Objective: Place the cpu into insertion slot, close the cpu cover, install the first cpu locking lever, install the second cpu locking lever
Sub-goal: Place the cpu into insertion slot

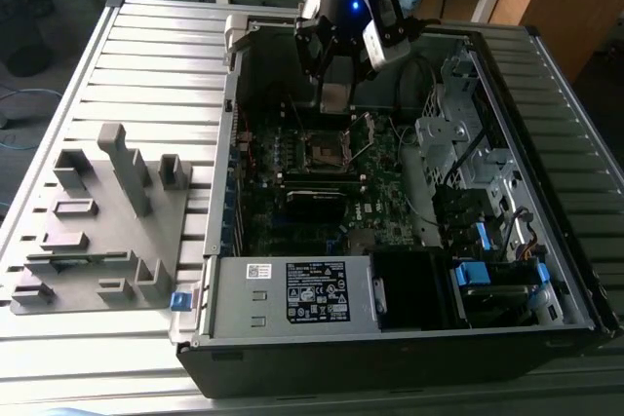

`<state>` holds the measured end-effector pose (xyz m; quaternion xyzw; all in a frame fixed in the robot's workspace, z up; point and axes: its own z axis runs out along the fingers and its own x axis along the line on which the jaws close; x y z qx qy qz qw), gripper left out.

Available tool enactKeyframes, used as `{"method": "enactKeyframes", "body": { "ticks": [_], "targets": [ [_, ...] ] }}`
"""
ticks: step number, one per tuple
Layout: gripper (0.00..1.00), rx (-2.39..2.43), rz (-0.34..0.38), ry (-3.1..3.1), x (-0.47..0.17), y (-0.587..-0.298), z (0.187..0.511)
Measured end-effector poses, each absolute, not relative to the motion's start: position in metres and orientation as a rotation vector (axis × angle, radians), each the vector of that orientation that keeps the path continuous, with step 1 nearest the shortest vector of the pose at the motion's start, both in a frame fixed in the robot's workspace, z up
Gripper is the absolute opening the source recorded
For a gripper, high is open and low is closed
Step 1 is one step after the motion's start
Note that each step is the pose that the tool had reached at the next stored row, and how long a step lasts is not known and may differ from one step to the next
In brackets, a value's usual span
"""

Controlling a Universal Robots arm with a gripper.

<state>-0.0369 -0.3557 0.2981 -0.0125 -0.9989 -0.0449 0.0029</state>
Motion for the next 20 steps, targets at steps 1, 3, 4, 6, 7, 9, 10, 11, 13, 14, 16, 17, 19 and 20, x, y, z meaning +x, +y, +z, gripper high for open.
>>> {"method": "enactKeyframes", "body": {
  "ticks": [1,3,4,6,7,9,10,11,13,14,16,17,19,20],
  "targets": [
    [0.54,-0.039,-0.141,-3.132,-0.037,-0.356,0.296],
    [0.54,-0.039,-0.140,-3.133,-0.037,-0.356,0.293],
    [0.54,-0.039,-0.140,-3.133,-0.037,-0.356,0.292],
    [0.54,-0.039,-0.139,-3.133,-0.037,-0.356,0.292],
    [0.54,-0.039,-0.139,-3.133,-0.037,-0.356,0.292],
    [0.54,-0.039,-0.139,-3.133,-0.037,-0.356,0.292],
    [0.54,-0.041,-0.139,-3.133,-0.037,-0.356,0.291],
    [0.54,-0.052,-0.140,-3.133,-0.037,-0.356,0.291],
    [0.54,-0.107,-0.140,-3.133,-0.037,-0.356,0.290],
    [0.54,-0.134,-0.140,-3.133,-0.037,-0.356,0.290],
    [0.54,-0.191,-0.140,-3.131,-0.037,-0.356,0.288],
    [0.54,-0.219,-0.140,-3.130,-0.037,-0.356,0.287],
    [0.54,-0.276,-0.140,-3.128,-0.037,-0.356,0.286],
    [0.54,-0.305,-0.140,-3.126,-0.037,-0.356,0.285]
  ]
}}
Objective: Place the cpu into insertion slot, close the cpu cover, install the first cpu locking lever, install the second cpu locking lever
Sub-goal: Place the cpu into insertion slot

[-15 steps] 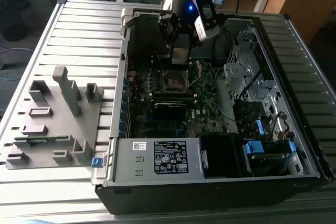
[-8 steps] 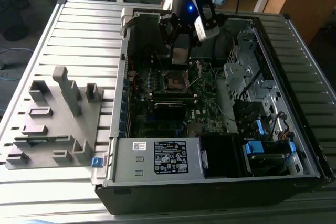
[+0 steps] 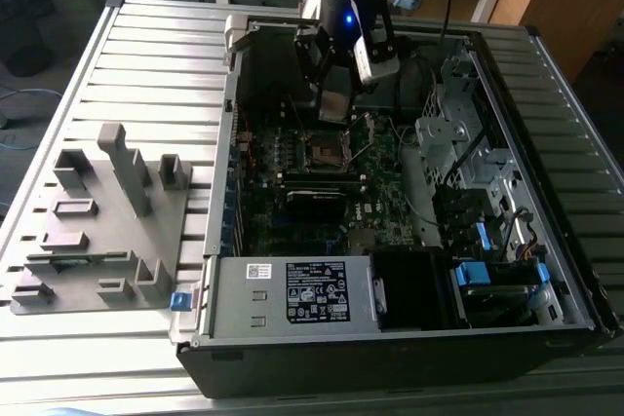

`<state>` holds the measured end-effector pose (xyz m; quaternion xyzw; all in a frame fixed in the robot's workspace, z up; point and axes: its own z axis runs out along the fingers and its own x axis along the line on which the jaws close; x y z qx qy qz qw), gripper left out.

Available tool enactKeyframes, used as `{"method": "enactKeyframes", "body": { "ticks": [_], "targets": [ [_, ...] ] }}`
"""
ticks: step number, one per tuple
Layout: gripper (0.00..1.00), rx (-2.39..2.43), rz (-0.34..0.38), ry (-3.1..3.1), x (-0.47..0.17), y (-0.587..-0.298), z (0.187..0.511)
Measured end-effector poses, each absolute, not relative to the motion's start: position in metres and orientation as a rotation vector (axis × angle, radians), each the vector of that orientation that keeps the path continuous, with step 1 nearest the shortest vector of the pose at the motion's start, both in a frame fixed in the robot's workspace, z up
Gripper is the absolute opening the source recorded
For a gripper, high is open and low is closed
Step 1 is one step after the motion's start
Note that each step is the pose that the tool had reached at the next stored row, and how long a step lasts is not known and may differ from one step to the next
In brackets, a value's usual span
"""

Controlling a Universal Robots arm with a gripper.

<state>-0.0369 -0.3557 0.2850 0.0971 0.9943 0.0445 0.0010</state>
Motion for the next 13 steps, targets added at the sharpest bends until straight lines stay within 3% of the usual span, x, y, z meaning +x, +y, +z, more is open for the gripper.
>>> {"method": "enactKeyframes", "body": {
  "ticks": [13],
  "targets": [
    [0.54,0.621,0.138,3.065,-0.0369,-0.3557,0.2777]
  ]
}}
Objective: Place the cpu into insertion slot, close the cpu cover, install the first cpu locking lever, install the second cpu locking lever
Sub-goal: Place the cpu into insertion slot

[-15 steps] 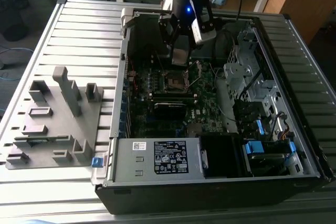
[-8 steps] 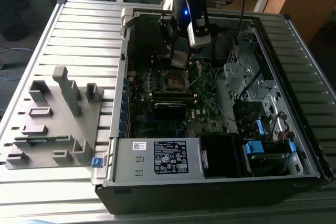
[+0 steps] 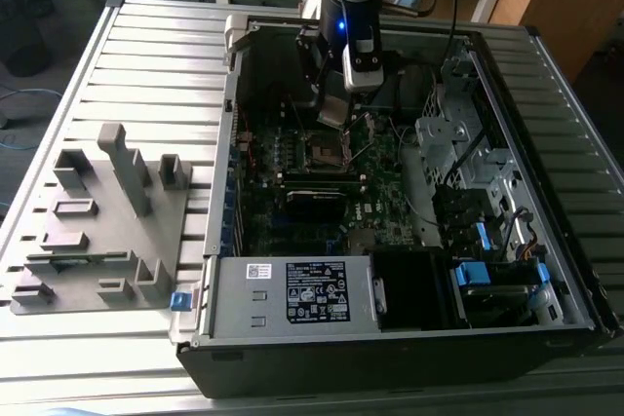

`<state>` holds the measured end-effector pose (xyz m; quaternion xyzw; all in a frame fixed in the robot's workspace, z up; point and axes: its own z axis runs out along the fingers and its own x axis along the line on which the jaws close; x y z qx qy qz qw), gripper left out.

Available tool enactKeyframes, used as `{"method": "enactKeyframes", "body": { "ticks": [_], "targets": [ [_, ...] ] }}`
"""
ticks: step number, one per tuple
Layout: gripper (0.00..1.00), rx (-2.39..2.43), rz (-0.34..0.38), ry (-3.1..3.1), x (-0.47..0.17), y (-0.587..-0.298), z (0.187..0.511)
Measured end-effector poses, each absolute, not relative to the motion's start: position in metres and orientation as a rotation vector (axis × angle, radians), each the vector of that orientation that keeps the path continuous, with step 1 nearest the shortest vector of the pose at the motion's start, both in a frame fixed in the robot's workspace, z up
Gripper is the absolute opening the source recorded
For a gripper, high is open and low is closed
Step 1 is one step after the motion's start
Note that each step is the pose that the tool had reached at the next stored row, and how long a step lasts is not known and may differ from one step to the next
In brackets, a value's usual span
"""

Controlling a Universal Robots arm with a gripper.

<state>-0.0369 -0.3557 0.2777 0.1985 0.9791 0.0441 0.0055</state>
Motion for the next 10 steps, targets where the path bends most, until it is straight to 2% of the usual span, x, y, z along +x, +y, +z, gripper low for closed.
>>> {"method": "enactKeyframes", "body": {
  "ticks": [10],
  "targets": [
    [0.54,0.622,0.138,3.065,-0.0369,-0.3557,0.2776]
  ]
}}
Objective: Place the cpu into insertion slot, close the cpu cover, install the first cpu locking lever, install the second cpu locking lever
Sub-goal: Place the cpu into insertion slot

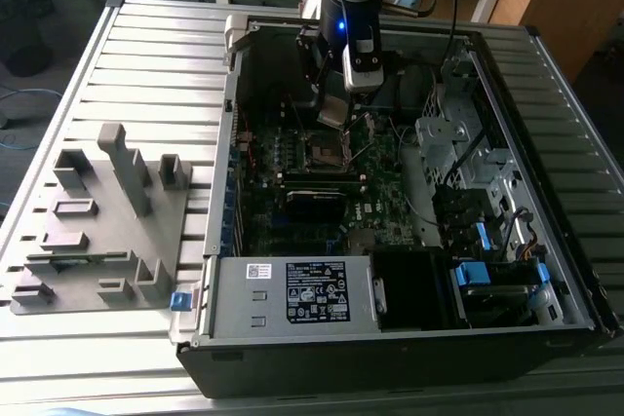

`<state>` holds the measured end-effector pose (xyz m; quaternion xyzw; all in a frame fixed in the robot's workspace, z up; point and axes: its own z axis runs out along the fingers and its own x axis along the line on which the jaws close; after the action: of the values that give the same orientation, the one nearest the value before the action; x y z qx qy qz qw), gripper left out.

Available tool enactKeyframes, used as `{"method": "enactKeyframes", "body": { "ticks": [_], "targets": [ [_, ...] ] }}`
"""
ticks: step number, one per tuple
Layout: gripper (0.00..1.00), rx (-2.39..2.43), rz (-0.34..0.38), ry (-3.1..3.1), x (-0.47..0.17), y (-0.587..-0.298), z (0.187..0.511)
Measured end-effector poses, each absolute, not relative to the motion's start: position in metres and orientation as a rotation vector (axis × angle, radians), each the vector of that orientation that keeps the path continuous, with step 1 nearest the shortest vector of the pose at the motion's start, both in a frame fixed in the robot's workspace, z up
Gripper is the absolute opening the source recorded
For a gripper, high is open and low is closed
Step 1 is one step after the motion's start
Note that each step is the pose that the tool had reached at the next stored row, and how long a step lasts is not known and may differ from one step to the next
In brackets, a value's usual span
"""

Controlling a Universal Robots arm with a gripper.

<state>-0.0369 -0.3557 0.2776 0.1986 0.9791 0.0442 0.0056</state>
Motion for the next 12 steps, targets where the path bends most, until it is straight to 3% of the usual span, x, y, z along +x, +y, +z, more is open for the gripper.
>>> {"method": "enactKeyframes", "body": {
  "ticks": [12],
  "targets": [
    [0.54,0.757,0.137,3.030,-0.0369,-0.3557,0.2769]
  ]
}}
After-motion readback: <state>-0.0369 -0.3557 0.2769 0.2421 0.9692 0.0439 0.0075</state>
